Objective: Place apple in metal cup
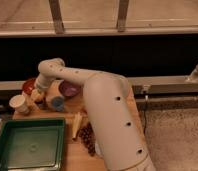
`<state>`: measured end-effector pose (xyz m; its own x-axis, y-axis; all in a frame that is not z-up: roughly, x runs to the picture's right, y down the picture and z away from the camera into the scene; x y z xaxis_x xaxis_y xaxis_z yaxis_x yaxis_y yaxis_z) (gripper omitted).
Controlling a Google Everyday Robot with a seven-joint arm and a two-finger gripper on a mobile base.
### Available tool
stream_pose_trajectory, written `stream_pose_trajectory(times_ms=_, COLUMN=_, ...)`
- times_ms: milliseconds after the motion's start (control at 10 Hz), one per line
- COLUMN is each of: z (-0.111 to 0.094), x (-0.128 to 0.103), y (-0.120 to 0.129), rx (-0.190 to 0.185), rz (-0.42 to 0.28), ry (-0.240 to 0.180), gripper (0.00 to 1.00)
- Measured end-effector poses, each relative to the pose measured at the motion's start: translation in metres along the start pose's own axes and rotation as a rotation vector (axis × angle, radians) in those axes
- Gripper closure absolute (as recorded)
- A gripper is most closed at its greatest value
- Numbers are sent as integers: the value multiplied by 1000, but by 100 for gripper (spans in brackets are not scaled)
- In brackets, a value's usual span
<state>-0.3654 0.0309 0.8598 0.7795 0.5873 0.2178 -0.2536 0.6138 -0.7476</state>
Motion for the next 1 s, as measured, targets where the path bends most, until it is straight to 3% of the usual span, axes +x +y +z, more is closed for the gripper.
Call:
stream_pose_trajectory(times_ms=400, z=-3, x=-3, y=0, rx=4, rz=-11, ry=1, gripper=20)
stream_pose_trajectory(times_ms=800, z=-41, x=-26, y=-4, rx=78, rz=-45, ry=-60, gripper=20)
stream_pose_trajectory(times_ms=1000, z=-43, x=-26, y=-4, rx=81, rz=-46, ry=-61, gripper=20)
